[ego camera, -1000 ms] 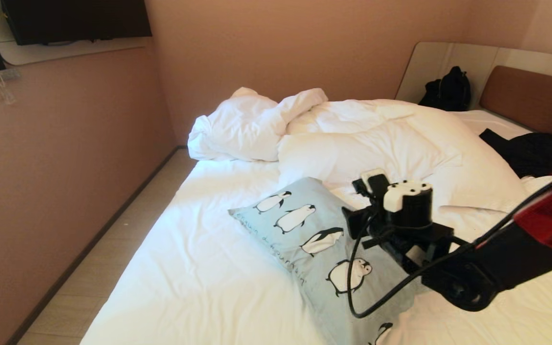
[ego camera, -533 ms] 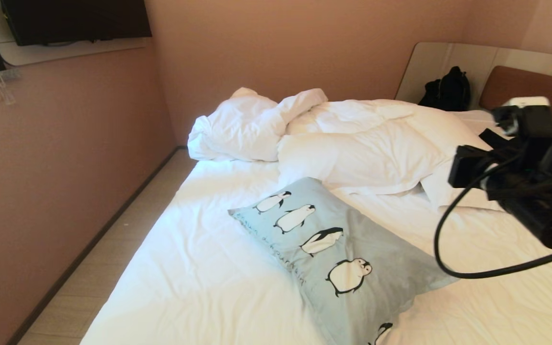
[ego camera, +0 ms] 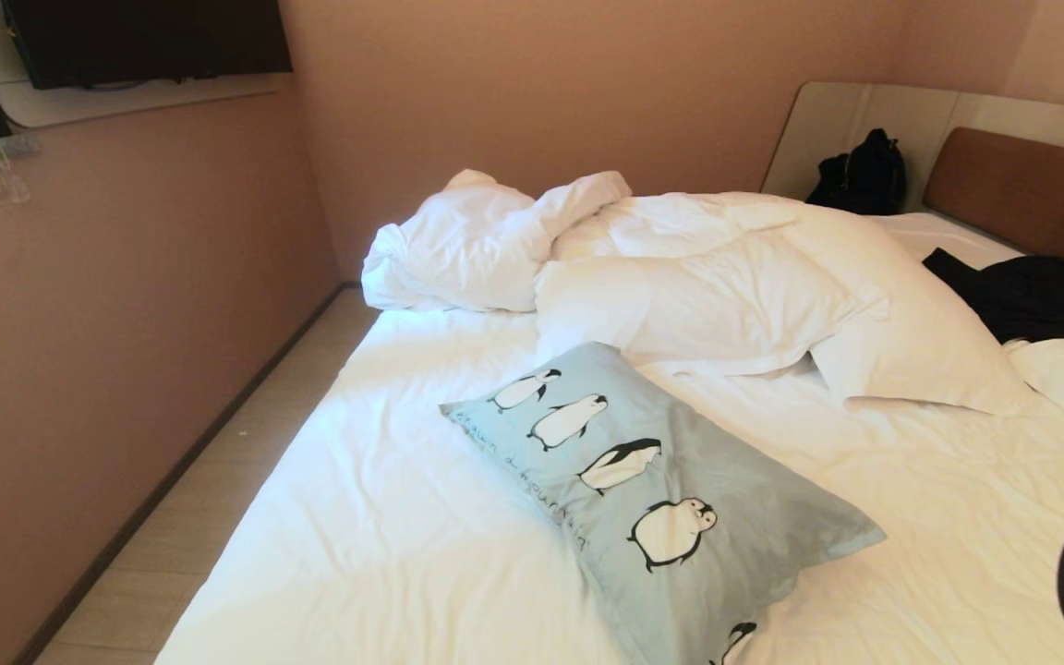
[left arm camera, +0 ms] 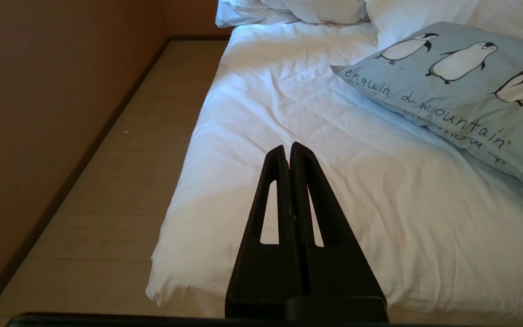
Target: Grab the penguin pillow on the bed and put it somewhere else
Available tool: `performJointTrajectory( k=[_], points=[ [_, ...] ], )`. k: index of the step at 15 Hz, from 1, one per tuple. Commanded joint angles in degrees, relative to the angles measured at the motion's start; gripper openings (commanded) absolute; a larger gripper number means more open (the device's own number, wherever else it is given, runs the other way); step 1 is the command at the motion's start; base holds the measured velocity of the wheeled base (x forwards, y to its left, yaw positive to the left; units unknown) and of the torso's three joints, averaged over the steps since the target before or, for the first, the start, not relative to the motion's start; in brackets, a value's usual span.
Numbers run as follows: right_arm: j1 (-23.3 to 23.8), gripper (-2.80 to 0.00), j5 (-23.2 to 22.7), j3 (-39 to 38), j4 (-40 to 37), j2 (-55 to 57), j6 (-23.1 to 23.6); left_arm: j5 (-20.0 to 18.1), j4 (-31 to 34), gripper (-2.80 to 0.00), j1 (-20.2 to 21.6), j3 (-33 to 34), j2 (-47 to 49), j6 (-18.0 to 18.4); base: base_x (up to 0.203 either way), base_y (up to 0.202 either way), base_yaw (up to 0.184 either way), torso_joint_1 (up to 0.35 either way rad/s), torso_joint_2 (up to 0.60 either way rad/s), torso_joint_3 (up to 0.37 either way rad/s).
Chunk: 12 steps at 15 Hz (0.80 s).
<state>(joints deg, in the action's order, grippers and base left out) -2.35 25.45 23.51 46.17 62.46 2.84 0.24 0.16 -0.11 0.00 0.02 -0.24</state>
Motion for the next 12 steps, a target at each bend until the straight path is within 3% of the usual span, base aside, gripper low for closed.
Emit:
performJointTrajectory(
  k=[1,4,8,12],
  points=[
    [0.8,-2.8,1.3,-1.4,-5.6,-12.8,0.3,0.0,0.0,-2.8,0.0,0.1,0.0,0.0,0.0,0.0,0.0,0.0,0.0,0.0],
    [1.0,-2.8,4.0,-0.8,-15.9,-25.5,3.3,0.0,0.0,-2.8,0.0,0.1,0.0,0.0,0.0,0.0,0.0,0.0,0.0,0.0],
    [1.0,-2.8,5.5,0.1,-26.7,-40.3,12.2,0.0,0.0,-2.8,0.0,0.1,0.0,0.0,0.0,0.0,0.0,0.0,0.0,0.0],
    [1.2,-2.8,5.8,0.9,-35.0,-47.1,14.0,0.0,0.0,-2.8,0.0,0.1,0.0,0.0,0.0,0.0,0.0,0.0,0.0,0.0]
  ],
)
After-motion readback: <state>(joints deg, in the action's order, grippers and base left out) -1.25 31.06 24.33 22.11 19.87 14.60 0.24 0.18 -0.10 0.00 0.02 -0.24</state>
